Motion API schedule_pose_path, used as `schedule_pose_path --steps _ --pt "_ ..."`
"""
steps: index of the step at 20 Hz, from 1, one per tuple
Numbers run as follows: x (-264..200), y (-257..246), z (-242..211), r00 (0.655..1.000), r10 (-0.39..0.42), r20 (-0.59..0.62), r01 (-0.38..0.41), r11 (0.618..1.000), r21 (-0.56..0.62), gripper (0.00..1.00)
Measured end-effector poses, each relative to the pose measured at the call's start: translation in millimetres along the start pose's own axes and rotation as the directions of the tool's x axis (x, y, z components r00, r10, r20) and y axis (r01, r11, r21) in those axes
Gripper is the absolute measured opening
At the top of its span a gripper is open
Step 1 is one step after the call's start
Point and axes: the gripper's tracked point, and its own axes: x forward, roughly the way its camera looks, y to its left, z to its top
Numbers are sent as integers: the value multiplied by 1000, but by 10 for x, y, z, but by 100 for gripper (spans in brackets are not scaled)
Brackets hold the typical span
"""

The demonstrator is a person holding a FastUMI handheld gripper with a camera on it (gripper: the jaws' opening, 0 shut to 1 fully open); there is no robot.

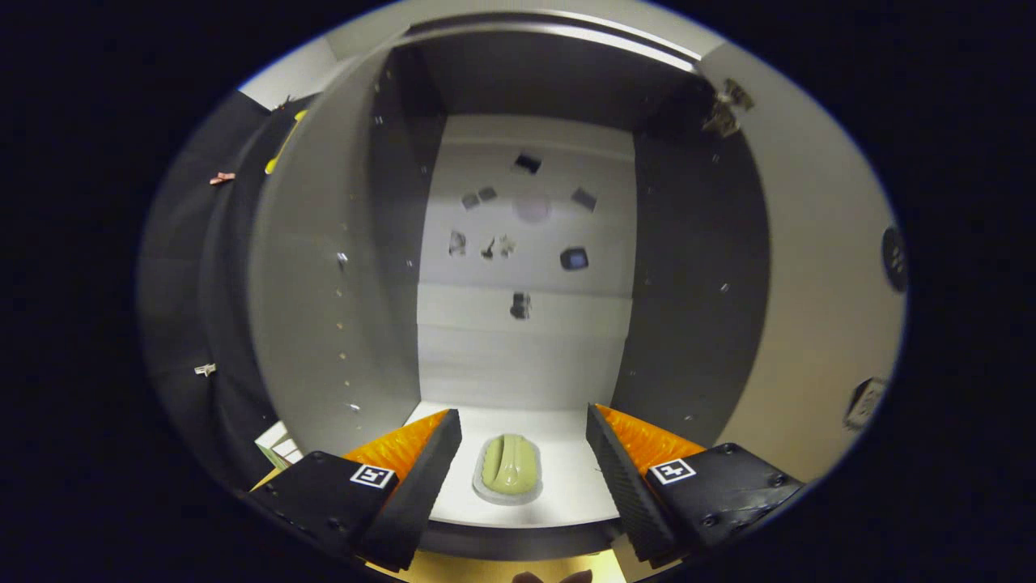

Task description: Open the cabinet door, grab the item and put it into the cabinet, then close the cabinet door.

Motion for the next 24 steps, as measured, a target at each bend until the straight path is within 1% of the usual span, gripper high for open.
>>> schedule_pose_path --steps 2,4,7,10,14,17,21,24 --pt "-358 -21 200 999 -4 46 5 1000 -21 98" --pt "-701 -81 303 998 -27 60 29 999 -34 98" --pt "-1119 -184 313 996 -60 61 63 997 -49 98" --pt "-1518 -395 310 994 -96 58 100 993 -65 98" --pt "-2085 -570 401 994 -89 62 91 995 -36 98" --pt "-2445 -738 512 992 -87 88 93 994 -65 98" --pt "-2927 -931 551 993 -91 73 92 996 -10 98" --pt "-3227 -1175 559 990 -126 64 124 992 25 98"
